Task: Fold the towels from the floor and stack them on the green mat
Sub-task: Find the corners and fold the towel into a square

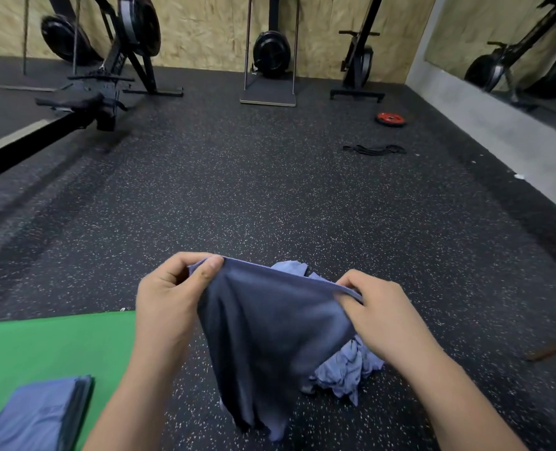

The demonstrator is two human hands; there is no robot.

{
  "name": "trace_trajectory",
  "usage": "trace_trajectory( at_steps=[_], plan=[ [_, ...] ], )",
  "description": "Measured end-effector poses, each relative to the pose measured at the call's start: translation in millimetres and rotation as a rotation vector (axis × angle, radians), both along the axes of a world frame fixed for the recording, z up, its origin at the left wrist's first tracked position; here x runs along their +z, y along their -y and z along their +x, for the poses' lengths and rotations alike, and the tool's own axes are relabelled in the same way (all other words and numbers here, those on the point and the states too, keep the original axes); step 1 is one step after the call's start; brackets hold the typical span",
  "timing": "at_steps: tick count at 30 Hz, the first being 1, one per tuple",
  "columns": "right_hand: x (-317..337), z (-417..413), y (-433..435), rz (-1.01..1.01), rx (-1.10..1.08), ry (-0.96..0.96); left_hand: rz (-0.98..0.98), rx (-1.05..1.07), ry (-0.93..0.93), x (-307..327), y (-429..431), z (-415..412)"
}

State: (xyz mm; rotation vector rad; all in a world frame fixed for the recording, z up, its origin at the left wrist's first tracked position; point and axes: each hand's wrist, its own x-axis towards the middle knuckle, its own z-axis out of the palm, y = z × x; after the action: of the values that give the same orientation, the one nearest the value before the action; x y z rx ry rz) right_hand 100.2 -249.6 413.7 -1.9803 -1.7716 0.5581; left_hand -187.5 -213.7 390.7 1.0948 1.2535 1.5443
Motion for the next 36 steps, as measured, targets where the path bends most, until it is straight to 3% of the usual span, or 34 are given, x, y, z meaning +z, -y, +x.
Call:
trace_trajectory(
  at_steps=[4, 8, 14, 20, 28, 36],
  plan=[
    [13, 7, -1, 0.072, -0.014, -0.302, 0.014, 0.108, 0.038, -7, -10, -10],
    [24, 8, 5, 0.103, 0.077, -0.739, 0.003, 0.163, 0.017, -9, -14, -12],
    [21, 11, 6, 0.16, -0.031, -1.075, -0.034, 0.168, -0.02, -10, -10, -3],
    [6, 9, 4, 0.31, -0.236, -0.864, -0.045, 0.136, -0.041, -12, 0, 26],
    [-16, -22, 9, 0.191, -0.099, -0.469, -0.126, -0.17, -0.183, -10, 27, 75],
    [-16, -34, 10, 0.191, -0.133, -0.469, -0.099, -0.224, -0.164, -1, 34, 81]
  ],
)
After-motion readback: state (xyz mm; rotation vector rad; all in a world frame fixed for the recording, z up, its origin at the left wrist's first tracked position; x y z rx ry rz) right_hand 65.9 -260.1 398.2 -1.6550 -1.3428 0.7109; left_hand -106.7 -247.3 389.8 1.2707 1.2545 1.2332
